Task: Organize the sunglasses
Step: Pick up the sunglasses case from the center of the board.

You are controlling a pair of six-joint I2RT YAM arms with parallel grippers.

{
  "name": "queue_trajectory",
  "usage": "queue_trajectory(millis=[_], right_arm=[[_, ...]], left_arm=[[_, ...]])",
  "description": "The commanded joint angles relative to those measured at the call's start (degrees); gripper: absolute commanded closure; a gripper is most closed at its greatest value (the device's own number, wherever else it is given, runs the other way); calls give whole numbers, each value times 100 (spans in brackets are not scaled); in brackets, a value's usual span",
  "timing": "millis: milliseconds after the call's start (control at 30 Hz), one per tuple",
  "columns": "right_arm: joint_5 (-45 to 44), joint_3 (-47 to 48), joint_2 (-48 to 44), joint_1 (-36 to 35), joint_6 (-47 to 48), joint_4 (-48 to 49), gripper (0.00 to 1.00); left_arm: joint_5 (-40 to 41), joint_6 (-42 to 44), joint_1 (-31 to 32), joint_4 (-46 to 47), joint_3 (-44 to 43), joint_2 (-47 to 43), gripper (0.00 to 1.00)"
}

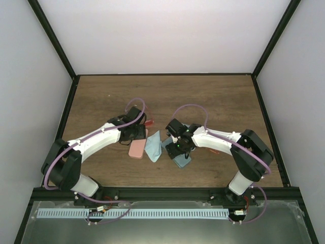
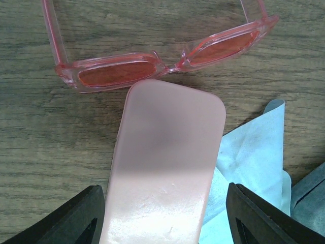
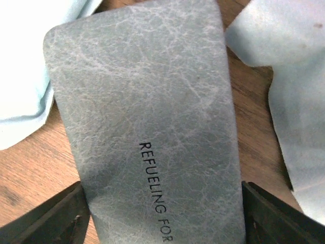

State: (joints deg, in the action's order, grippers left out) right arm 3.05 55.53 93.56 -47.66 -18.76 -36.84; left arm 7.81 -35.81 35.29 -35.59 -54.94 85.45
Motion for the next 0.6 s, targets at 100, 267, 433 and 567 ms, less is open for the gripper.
queue_trajectory(millis=[100,267,433,567], right_arm=[[52,74,-21,-42,-169,53,48],[18,81,-141,-41,-256,80,61],[39,161,-251,-37,-368,105,64],[264,208,-328,-12,-439,197,65]], left_arm=[[-52,11,13,74,-8,77,32],[-55,22,15,41,-25,21,32],[-131,13,13,-56,-208,-73,32],[-264,34,15,-107,-476,-143,32]])
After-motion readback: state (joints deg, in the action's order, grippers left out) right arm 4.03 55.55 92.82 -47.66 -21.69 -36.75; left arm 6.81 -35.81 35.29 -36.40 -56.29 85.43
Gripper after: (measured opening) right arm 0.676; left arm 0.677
